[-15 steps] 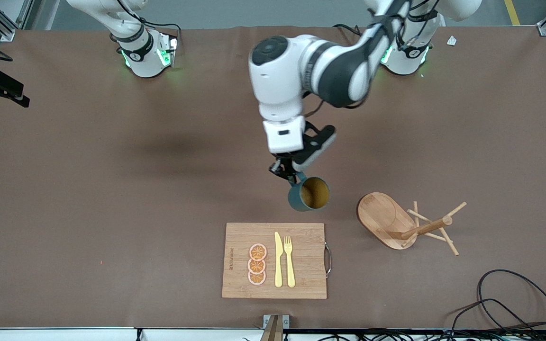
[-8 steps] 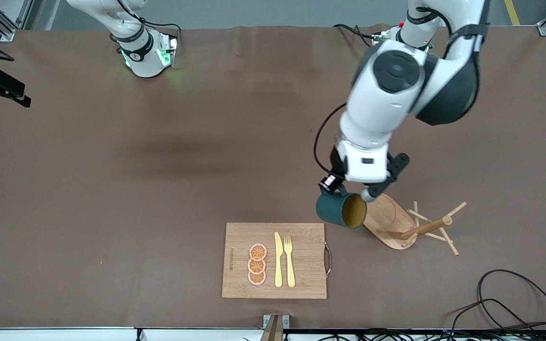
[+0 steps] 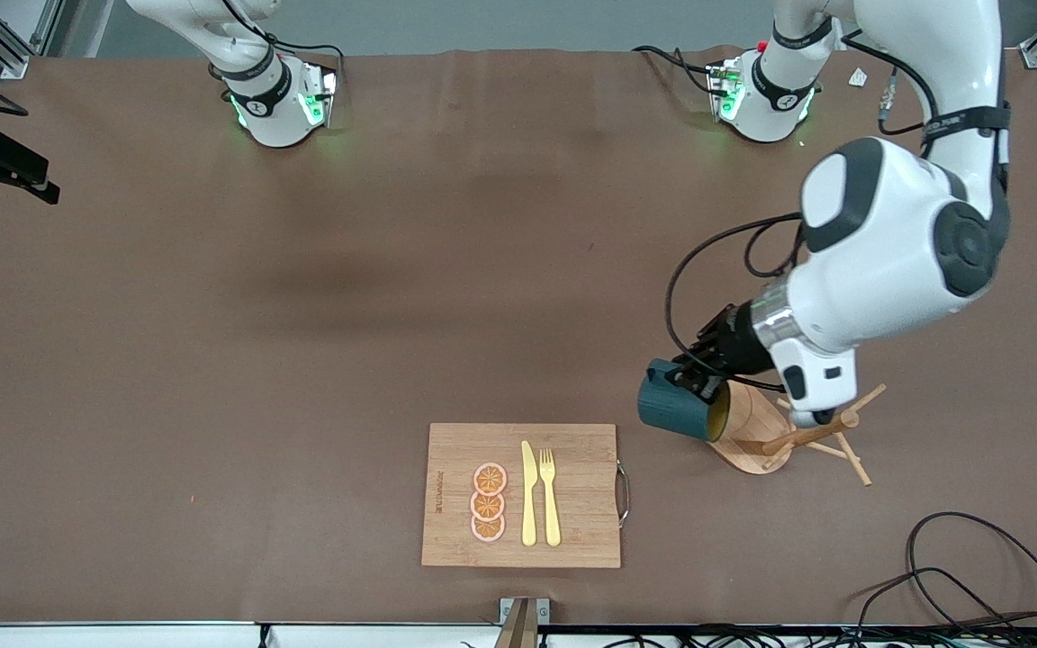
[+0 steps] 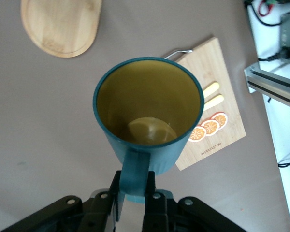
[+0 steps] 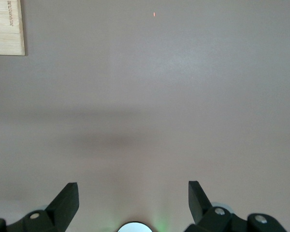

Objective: Pass cup and hang on rack
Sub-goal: 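Lift the mug with the left gripper and carry it to the rack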

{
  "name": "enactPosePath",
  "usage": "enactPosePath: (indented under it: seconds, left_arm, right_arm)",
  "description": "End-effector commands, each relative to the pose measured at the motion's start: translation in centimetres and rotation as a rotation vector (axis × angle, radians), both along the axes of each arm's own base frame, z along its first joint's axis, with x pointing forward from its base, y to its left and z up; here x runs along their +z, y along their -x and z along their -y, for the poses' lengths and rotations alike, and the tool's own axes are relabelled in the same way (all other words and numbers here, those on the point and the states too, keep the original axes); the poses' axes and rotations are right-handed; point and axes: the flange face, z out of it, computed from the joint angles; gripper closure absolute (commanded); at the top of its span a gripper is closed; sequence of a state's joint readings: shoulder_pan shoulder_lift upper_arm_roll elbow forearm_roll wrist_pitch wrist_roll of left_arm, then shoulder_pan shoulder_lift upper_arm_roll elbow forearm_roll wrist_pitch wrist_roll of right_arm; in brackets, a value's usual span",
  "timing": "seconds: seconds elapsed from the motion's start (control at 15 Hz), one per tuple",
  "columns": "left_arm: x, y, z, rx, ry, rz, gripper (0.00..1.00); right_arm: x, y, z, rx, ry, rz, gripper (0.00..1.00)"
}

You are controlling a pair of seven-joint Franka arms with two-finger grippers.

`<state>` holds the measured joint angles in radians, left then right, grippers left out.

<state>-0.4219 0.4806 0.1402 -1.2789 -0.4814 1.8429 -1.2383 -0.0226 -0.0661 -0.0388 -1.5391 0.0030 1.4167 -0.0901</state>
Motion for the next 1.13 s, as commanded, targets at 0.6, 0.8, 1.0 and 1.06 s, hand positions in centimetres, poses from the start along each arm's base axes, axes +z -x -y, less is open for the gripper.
enactPosePath:
  seconds: [0.6,0.8,1.0,1.06]
  left_arm:
    - [-4.5,-3.1,-12.8,0.069,0.468,-0.253,1.00]
    - [-5.5,-3.0,-14.0,0.049,0.491,-0.280,1.00]
    - [-6.6,-3.3,-15.5,0.050,0.544,-0.292,1.00]
    - [-6.8,-3.5,-16.6,0.065,0.560,-0.291,1.00]
  right_arm:
    - [0.4,0.5,-0.1,0.013,-0.004,0.009,0.00]
    - [0.3,0.5,-0.1,0.013,-0.004,0.008,0.00]
    - [0.3,0.5,-0.1,0.013,-0.003,0.006,0.00]
    - [0.3,0.5,-0.1,0.013,-0.003,0.006,0.00]
